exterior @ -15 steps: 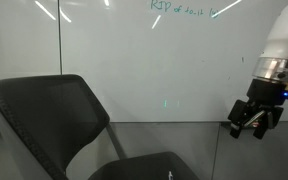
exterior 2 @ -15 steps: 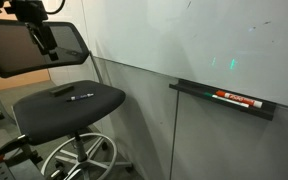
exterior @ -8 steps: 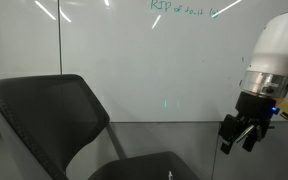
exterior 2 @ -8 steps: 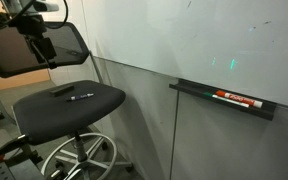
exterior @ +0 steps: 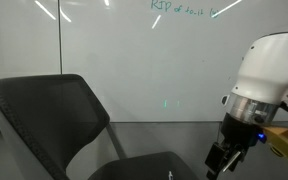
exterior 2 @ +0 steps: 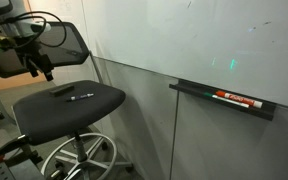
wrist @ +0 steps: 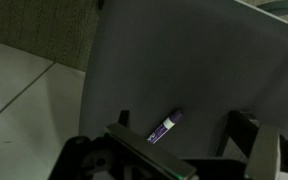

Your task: Use the marker on the chair to draw on the white board

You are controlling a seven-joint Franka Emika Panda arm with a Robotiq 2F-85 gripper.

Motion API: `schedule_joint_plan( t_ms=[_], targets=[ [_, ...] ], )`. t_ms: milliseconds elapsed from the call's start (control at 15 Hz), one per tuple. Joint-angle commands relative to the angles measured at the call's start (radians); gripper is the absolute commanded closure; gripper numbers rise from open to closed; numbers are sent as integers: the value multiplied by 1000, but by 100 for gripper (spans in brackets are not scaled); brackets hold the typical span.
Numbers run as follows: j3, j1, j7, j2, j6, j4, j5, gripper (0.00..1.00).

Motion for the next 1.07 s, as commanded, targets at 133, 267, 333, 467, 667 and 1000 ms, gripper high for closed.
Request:
schedule_joint_plan(
  t_ms=[133,267,333,467,667,1000],
  targets=[
    [108,-96,209,174,82,66,-323,0],
    [134,-126,363,207,19,115,-491,0],
    [142,-132,443,227,-10,142,-560,0],
    [157,-136,607,265,-79,202,-658,0],
    [155,-122,839,307,-109,272,-716,0],
    [105,-87,1206,398,-119,363,-906,0]
  ],
)
